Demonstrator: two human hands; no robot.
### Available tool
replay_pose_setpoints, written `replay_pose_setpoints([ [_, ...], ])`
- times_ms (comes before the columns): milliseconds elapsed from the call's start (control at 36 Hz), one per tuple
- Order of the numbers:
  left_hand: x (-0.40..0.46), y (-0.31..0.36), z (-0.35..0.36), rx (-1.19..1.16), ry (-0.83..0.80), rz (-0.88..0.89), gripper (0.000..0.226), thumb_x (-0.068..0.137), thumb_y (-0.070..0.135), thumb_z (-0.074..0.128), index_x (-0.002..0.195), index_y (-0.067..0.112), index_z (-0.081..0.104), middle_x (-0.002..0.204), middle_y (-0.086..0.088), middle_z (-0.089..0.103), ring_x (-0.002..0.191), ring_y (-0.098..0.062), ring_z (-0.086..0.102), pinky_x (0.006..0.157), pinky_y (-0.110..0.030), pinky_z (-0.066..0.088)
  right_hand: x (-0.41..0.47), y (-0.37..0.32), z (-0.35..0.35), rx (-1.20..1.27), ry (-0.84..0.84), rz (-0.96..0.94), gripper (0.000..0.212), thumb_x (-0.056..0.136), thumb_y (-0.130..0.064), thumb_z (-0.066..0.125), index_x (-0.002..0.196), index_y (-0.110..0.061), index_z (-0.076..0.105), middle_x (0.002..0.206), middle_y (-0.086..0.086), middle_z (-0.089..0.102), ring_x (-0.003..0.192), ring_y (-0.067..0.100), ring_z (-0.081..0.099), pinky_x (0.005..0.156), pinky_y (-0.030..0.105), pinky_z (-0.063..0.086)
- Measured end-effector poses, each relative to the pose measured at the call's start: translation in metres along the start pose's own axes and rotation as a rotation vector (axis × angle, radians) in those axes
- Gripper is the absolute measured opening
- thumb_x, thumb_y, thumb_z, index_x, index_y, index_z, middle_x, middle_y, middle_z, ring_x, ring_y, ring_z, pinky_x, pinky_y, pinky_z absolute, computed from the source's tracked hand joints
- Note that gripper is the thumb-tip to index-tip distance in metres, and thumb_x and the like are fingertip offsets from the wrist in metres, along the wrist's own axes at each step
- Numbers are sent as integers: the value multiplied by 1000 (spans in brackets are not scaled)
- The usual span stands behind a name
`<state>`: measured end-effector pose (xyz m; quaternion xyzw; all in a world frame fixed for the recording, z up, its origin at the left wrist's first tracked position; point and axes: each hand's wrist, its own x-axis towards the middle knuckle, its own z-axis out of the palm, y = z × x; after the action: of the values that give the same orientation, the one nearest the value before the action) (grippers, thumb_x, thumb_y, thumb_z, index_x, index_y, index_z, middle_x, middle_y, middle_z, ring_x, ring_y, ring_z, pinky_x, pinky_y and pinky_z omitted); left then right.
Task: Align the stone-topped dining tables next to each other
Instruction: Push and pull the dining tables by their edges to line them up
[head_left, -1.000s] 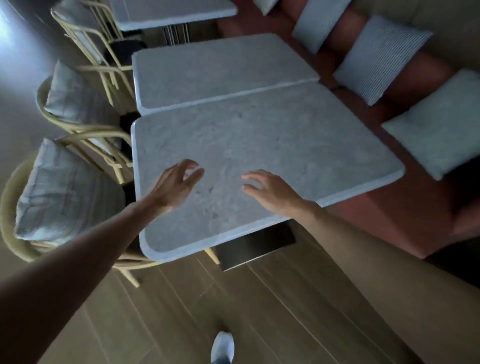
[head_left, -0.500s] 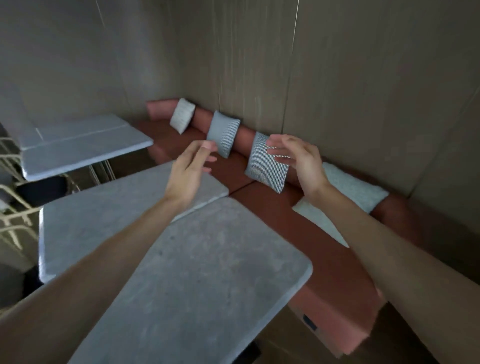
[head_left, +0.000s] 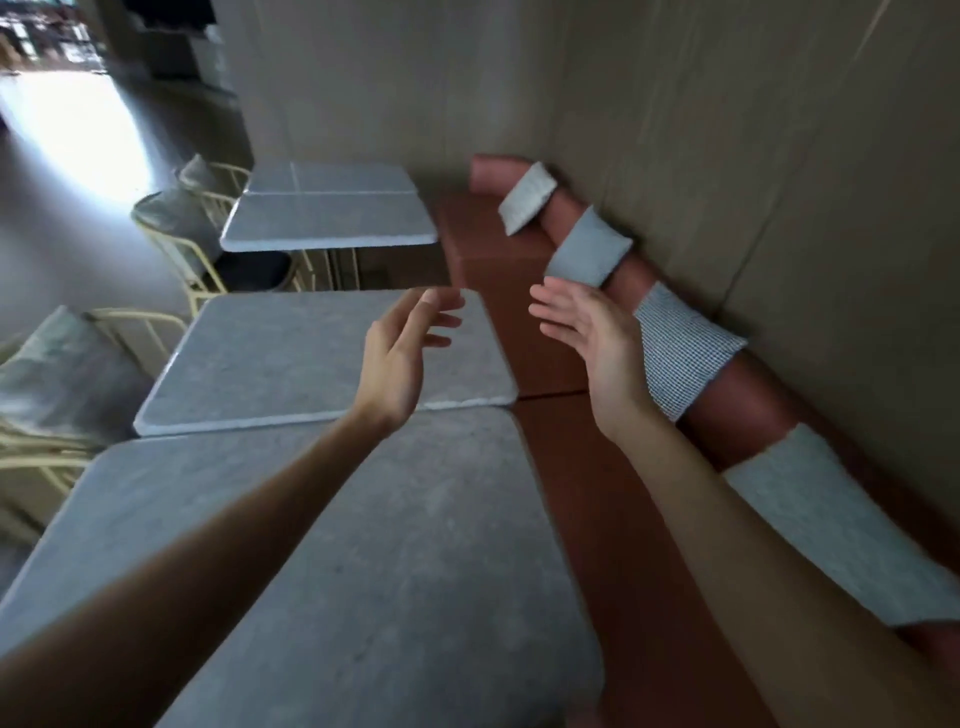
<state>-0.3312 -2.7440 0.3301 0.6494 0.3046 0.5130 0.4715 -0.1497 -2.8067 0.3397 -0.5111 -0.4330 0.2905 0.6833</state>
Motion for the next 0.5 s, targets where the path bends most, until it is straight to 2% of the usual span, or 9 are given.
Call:
replay_pose_setpoints([
  [111,17,-14,-4,21,98,-9,43,100,40,39,112,10,67,111,-4,71,101,-22,67,89,-51,54,33,24,19,62,-72,22,30,104,-20,43,114,-9,68,112,8,74,105,22,71,94,35,54],
  [306,34,-88,-6,-30,242,-96,43,99,38,40,111,8,67,108,-7,71,98,-24,67,88,-48,53,68,95,29,34,-135,135,28,103,-18,42,106,-16,70,110,9,74,103,23,71,90,31,54],
  [417,22,-135,-1,-112,380,-247,41,96,37,42,105,6,67,106,-11,72,95,-26,68,82,-43,54,79,143,25,-11,-153,281,28,102,-18,44,106,-12,70,106,9,75,97,22,72,83,27,54],
  [500,-1,-175,11,-208,502,-415,34,103,28,42,102,5,66,106,-17,71,93,-29,68,82,-47,54,80,180,23,-17,-130,449,27,101,-18,44,107,-8,69,104,12,74,89,20,72,72,23,55],
])
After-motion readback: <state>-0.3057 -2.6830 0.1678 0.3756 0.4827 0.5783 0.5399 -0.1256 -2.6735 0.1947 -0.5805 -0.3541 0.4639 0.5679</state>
